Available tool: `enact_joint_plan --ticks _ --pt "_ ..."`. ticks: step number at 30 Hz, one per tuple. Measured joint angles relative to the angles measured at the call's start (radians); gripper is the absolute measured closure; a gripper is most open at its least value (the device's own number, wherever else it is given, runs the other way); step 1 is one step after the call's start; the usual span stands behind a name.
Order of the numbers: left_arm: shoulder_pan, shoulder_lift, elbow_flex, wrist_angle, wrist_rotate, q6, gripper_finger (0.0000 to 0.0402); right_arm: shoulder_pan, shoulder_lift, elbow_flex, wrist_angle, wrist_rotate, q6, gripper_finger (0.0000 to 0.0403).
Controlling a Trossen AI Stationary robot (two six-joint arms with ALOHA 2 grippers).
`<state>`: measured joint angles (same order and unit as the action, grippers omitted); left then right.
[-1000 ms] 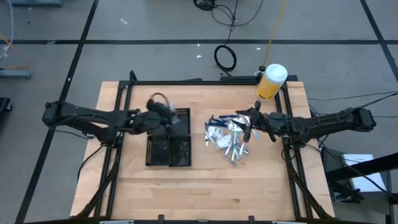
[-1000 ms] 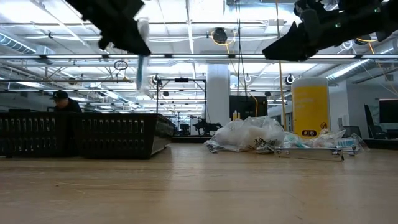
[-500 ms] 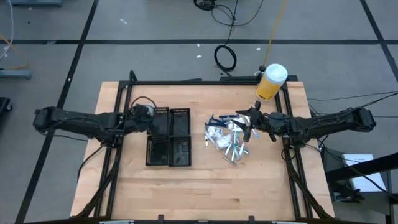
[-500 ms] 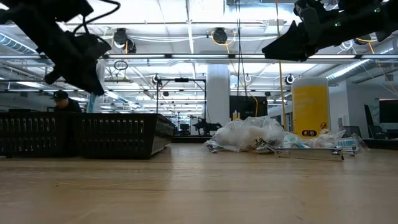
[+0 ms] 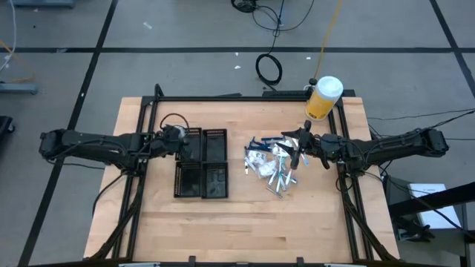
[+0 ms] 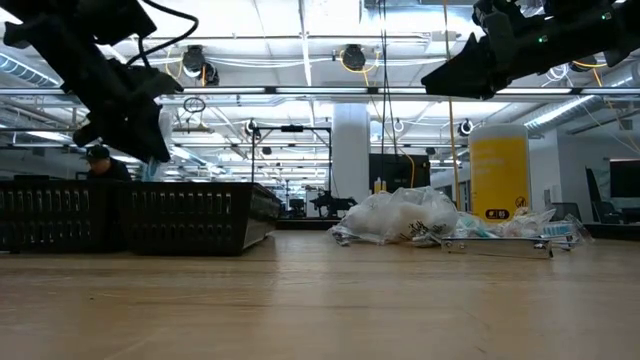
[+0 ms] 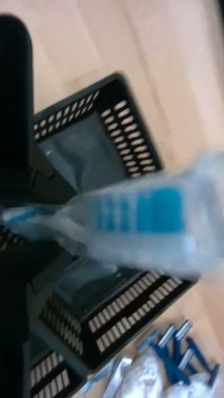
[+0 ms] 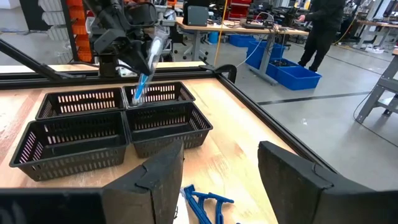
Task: Pick & Place Travel size toiletries
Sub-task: Put the blue toothbrush into the top left black bin
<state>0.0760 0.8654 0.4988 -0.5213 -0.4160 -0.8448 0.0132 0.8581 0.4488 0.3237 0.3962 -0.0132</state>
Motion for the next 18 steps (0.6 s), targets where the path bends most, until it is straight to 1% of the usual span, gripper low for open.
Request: enact_joint_plan --ticks 3,7,10,14,18 --pt "0.01 0.0 0.0 0.0 0.04 -0.003 0.0271 0.0 0.0 0.0 0.0 0.0 -0.001 0.0207" --pt "0.011 0.0 0.0 0.0 0.042 0.007 0.0218 0.0 0.0 0.0 -0.003 0.0 -0.001 0.0207" --pt "0.011 0.0 0.0 -0.001 0.042 0.048 0.0183 0.0 0.0 0.0 -0.004 0.0 -0.002 0.0209" --pt "0.011 0.0 0.0 -0.001 0.043 0.081 0.0153 0.0 0.0 0.0 -0.007 0.0 -0.002 0.0207" --pt "0.011 0.0 0.0 -0.001 0.045 0.095 0.0136 0.0 0.0 0.0 -0.01 0.0 -0.002 0.0207"
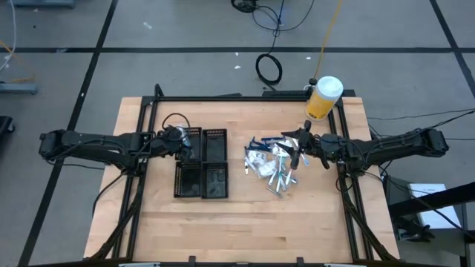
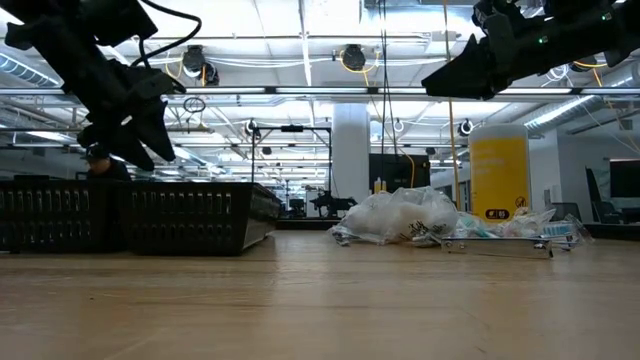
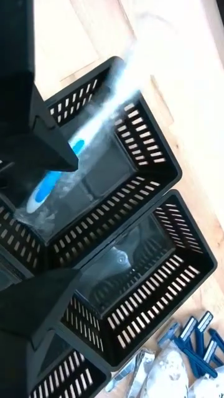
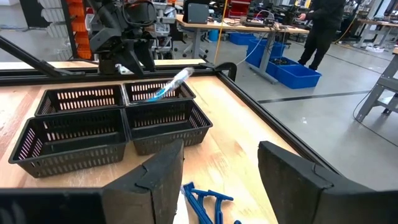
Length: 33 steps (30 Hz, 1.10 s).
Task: Pick & Place Travel size toiletries
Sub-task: Put the blue toothbrush into the top left black bin
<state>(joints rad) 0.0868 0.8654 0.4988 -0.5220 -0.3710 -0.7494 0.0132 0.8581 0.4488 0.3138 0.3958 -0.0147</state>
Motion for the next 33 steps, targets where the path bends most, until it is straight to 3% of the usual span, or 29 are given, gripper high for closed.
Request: enact_joint_plan --ticks 7,12,17,20,25,33 --pt "0.0 -0.003 0.027 0.0 -0.005 0.036 0.0131 0.0 0.0 0.0 -0.024 0.0 0.005 0.0208" --pt "0.0 -0.003 0.09 0.068 -0.066 0.128 0.013 -0.001 0.011 0.0 -0.148 0.008 0.112 0.0209" --pt "0.0 -0.002 0.096 0.328 -0.093 0.321 0.013 0.0 0.024 0.041 -0.445 0.16 0.246 0.0213" --pt "0.0 0.018 0.096 0.451 -0.093 0.419 0.013 -0.001 0.026 0.101 -0.7 0.197 0.452 0.0216" --pt "0.0 0.064 0.096 0.546 -0.093 0.508 0.013 0.0 0.032 0.091 -0.919 0.094 0.752 0.0218" --pt "0.01 0.193 0.096 0.658 -0.1 0.576 0.0131 0.001 0.115 -0.013 -0.924 -0.051 0.884 0.0218"
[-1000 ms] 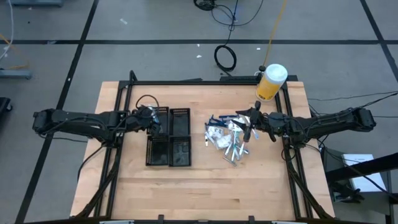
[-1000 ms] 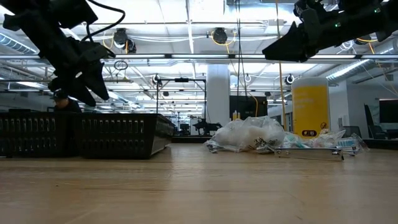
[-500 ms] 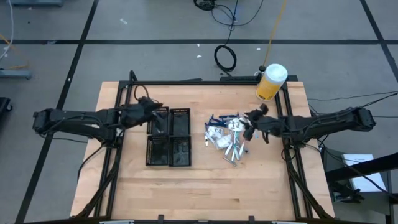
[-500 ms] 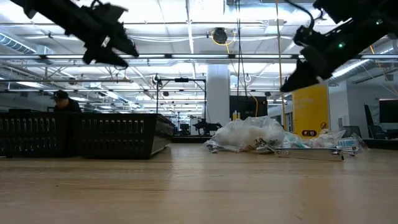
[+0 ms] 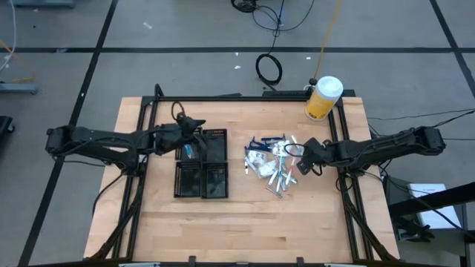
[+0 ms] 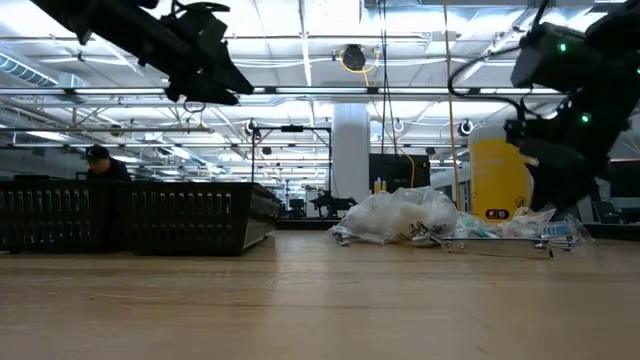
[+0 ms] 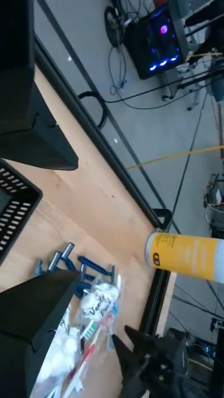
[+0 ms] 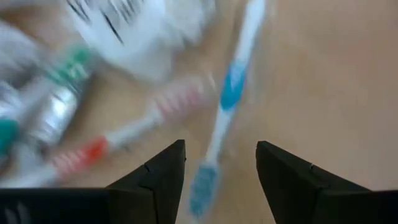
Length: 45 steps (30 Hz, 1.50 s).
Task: Pick & Place Travel size toiletries
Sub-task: Put the blue toothbrush into the top left black bin
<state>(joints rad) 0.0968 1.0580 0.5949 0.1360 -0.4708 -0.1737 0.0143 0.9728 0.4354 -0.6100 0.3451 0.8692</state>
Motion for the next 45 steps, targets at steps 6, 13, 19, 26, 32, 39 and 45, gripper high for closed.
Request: enact_joint_plan --ticks 6,13,19,26,32,39,45 --pt "0.018 0.076 0.0 0.036 -0.001 0.025 0.0131 0.0 0.054 -0.038 0.082 -0.083 0.006 0.0218" --pt "0.042 0.103 0.0 0.049 0.0 0.025 0.0131 0.001 0.093 -0.048 0.086 -0.078 0.033 0.026" --pt "0.049 0.103 0.0 0.05 0.0 0.022 0.0131 0.001 0.086 -0.049 0.094 -0.084 0.031 0.0361" --pt "0.049 0.103 0.0 0.05 0.0 0.022 0.0131 0.0 0.054 -0.037 0.097 -0.066 0.001 0.0363" --pt "0.045 0.103 0.0 0.05 0.0 0.008 0.0131 0.0 0.018 0.037 0.101 -0.006 -0.093 0.0363" --pt "0.037 0.103 -0.001 0.052 0.001 0.008 0.0131 -0.001 -0.047 0.109 0.197 0.075 -0.263 0.0363" --pt "0.028 0.103 -0.001 0.061 0.003 0.005 0.0131 -0.001 -0.078 0.11 0.454 0.073 -0.468 0.0361"
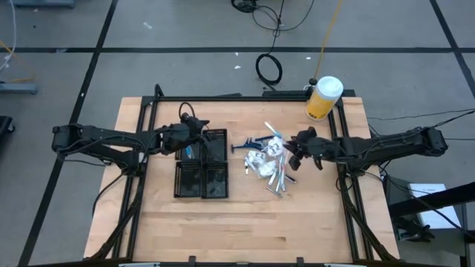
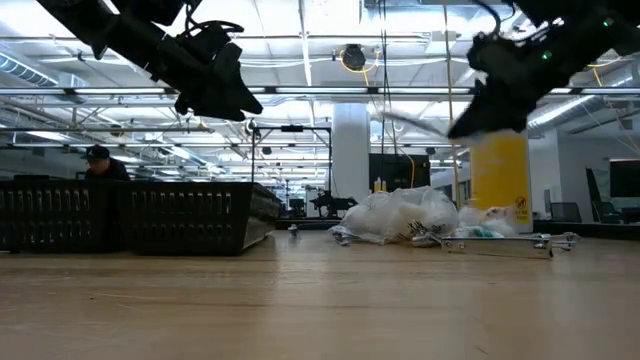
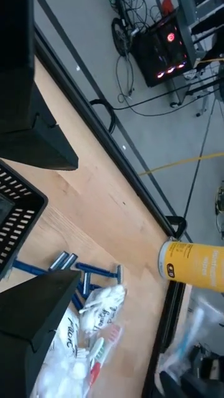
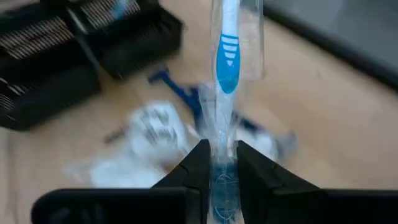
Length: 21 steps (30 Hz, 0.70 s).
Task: Pick & Place Travel size toiletries
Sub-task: Put the blue toothbrush into the top left black bin
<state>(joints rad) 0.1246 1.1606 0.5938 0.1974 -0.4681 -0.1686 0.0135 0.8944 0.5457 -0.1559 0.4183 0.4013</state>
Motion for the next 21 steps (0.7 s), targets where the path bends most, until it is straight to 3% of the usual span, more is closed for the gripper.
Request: enact_joint_plan --ticks 4,10,12,17,21 --pt "-0.002 0.009 -0.001 0.102 0.024 -0.025 0.0131 0.0 0.021 -0.005 0.219 -0.004 -0.163 0.0363" --pt "-0.008 0.112 0.0 0.423 0.291 0.047 0.0131 0.0 0.096 -0.064 0.603 -0.159 -0.382 0.0361" --pt "-0.013 0.163 0.0 0.544 0.332 0.067 0.0131 0.0 0.124 -0.077 0.694 -0.198 -0.416 0.0363" --pt "-0.028 0.298 0.001 0.845 0.347 0.099 0.0131 0.001 0.174 -0.108 0.82 -0.217 -0.447 0.0362" --pt "-0.035 0.397 0.051 0.919 0.389 0.061 0.0131 0.001 0.198 -0.111 0.841 -0.218 -0.447 0.0363"
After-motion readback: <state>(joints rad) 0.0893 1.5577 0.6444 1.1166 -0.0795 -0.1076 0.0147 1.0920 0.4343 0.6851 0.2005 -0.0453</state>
